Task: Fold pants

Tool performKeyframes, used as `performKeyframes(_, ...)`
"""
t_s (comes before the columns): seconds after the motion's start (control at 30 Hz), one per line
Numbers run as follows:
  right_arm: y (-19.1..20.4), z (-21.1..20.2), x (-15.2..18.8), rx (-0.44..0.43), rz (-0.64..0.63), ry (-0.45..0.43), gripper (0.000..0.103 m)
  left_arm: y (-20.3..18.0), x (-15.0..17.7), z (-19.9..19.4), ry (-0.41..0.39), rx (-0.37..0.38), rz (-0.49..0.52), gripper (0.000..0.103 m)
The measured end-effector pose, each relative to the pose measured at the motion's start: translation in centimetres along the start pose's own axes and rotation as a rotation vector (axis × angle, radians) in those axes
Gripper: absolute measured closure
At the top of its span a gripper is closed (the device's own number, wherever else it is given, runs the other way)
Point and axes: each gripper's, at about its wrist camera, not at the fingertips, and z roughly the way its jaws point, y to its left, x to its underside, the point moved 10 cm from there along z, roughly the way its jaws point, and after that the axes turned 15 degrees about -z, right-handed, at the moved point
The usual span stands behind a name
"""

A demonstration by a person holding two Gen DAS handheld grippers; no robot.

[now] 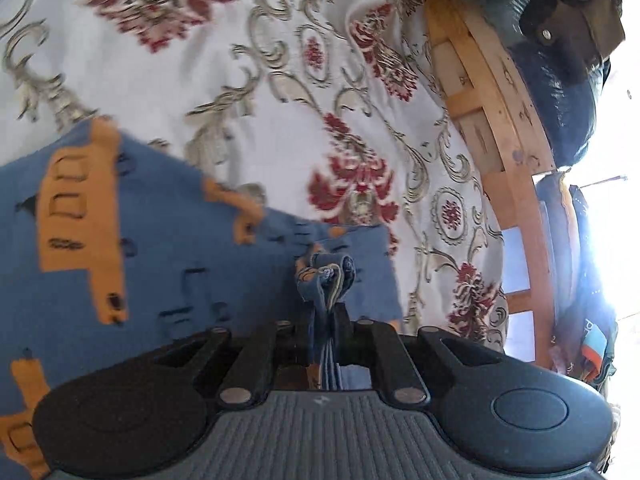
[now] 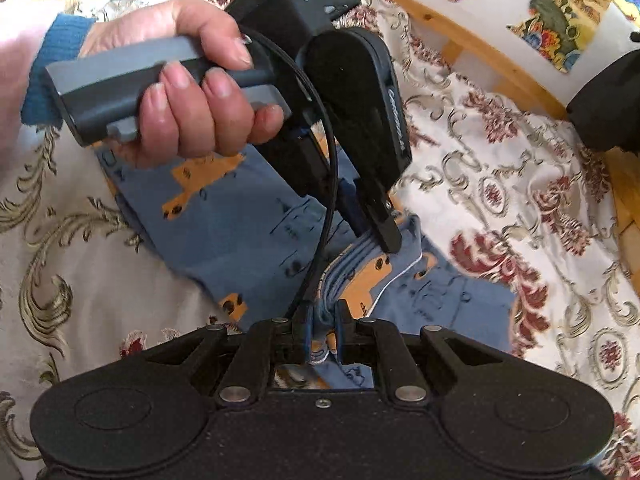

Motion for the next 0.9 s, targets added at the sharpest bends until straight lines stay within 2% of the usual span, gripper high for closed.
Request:
performKeyframes(0.17,0.4,1.0,0.3,-0.017,0.013,0.002,0.09,2.3,-0.3,0.0,0.0,0.012,-0.018,0.088)
performKeyframes(0.23,0.4,1.2,0.4,-0.019,0.02,0.001,0.089,2.5,-0.5,-0.4,-0.011,0.025,-0.014,0.076)
performKeyframes(0.27,0.5,1.2,0.5,-0.017,0.021,0.0,0.088,2.5,-0.7,-0.5,-0.018,0.031,-0.019,0.066)
performKeyframes(0.4,0.5,1.2,0.8,-0.009,0.025,0.0,0.082,2.5,-0.8,-0.2,-0.017,0.034,-0.031,0.058)
performKeyframes(0.57,0.6,1.2,1.1,0.003,0.026,0.007,0.081,2.6,-0.8,0.2,-0.031,-0.009,-0.02,0.059)
performKeyframes(0.63,0.7,1.2,1.1,0.005,0.028,0.005,0.081,2.8,-0.8,0.3,-0.04,-0.032,-0.019,0.066)
performKeyframes(0.67,0.7,1.2,1.2,0.007,0.026,0.005,0.081,2.9,-0.8,0.3,-0.043,-0.051,-0.017,0.075)
performKeyframes(0.77,0.7,1.2,1.2,0.006,0.027,0.004,0.081,3.2,-0.9,0.4,-0.049,-0.07,-0.029,0.08)
performKeyframes(0.9,0.7,1.1,1.2,0.011,0.023,-0.001,0.089,3.2,-0.8,0.4,-0.055,-0.083,-0.024,0.084)
